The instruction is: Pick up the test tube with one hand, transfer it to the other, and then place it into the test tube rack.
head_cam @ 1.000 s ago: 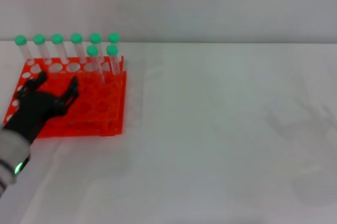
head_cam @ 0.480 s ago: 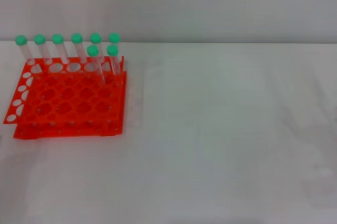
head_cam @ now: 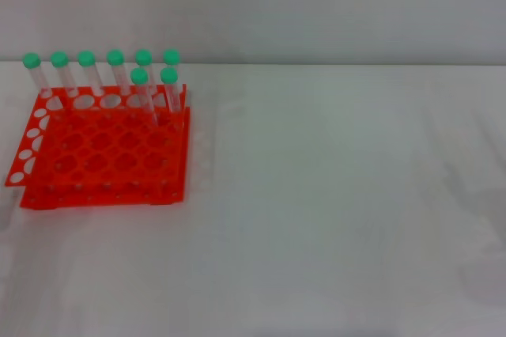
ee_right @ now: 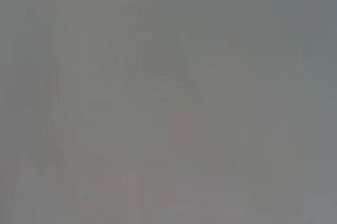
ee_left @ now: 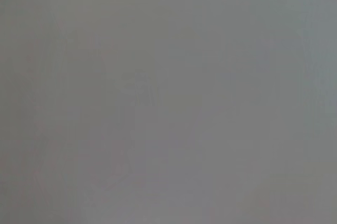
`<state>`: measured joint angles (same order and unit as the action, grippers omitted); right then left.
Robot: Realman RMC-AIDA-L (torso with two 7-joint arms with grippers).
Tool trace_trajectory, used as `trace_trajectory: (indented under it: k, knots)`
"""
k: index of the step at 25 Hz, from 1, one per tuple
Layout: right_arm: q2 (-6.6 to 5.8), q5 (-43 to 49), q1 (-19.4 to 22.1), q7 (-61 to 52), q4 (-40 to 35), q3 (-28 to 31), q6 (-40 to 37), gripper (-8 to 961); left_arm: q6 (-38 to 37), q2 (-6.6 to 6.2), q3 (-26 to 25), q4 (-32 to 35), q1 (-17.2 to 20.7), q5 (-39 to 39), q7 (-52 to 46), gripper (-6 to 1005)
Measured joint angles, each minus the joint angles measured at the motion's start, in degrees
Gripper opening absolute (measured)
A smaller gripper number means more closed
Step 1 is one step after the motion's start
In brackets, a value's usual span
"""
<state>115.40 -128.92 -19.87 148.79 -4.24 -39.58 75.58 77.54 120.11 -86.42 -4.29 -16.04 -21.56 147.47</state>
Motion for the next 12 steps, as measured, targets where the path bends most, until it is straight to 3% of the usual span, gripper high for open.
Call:
trace_trajectory:
  k: [12]
  knots:
    - [0.37,-1.24,-1.52,1.41,0.11,0.21,-0.58,821,-0.72,0.15,0.29,-0.02,-0.64,0.86,1.91,875]
